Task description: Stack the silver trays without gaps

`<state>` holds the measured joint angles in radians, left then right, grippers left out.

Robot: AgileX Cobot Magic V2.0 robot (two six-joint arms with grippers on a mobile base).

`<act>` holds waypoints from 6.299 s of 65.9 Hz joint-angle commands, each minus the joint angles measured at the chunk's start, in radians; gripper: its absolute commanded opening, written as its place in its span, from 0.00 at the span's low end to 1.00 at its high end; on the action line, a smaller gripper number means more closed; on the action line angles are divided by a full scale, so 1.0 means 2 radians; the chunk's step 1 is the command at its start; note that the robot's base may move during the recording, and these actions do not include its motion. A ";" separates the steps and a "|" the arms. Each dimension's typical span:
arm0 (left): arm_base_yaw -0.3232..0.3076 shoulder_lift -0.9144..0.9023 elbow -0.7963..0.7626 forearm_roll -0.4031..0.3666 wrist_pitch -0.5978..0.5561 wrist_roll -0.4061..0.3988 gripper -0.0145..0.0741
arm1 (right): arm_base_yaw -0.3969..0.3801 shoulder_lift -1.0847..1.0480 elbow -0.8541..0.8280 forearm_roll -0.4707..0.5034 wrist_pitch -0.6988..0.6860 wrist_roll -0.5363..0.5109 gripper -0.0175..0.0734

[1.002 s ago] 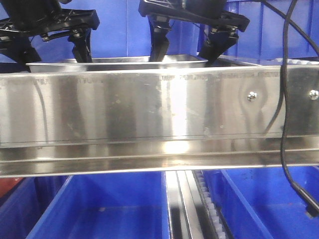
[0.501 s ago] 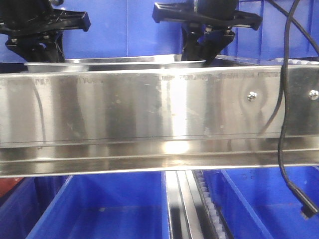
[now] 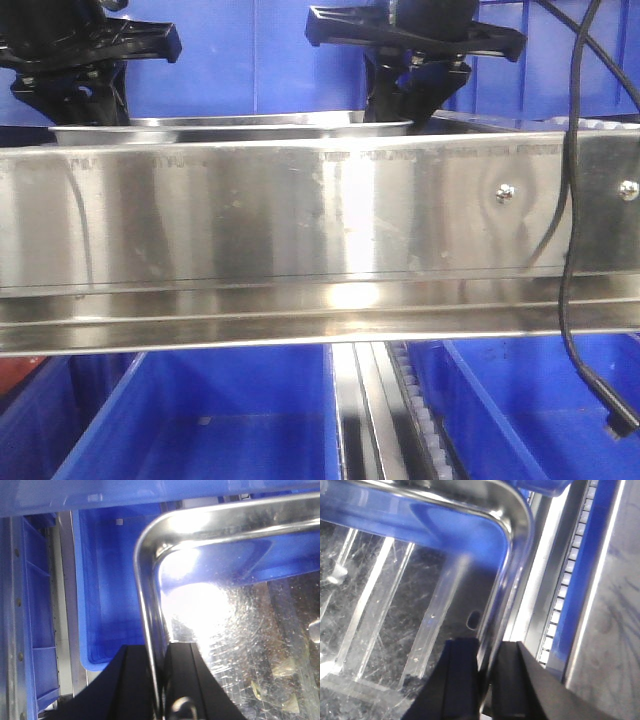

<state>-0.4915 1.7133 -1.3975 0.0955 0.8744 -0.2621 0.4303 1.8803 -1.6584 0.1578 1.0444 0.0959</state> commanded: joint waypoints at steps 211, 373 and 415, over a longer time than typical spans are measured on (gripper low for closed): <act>-0.112 -0.435 0.206 0.151 -0.149 -0.082 0.14 | 0.099 -0.438 0.260 -0.096 -0.180 0.029 0.12; -0.112 -0.435 0.206 0.151 -0.175 -0.082 0.14 | 0.099 -0.445 0.263 -0.098 -0.216 0.029 0.12; -0.112 -0.435 0.206 0.151 -0.174 -0.082 0.14 | 0.099 -0.445 0.263 -0.098 -0.216 0.029 0.12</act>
<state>-0.7211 0.8606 -0.9834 0.3444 0.5224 -0.4369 0.6338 1.0071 -1.1315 0.0170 0.6197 0.1720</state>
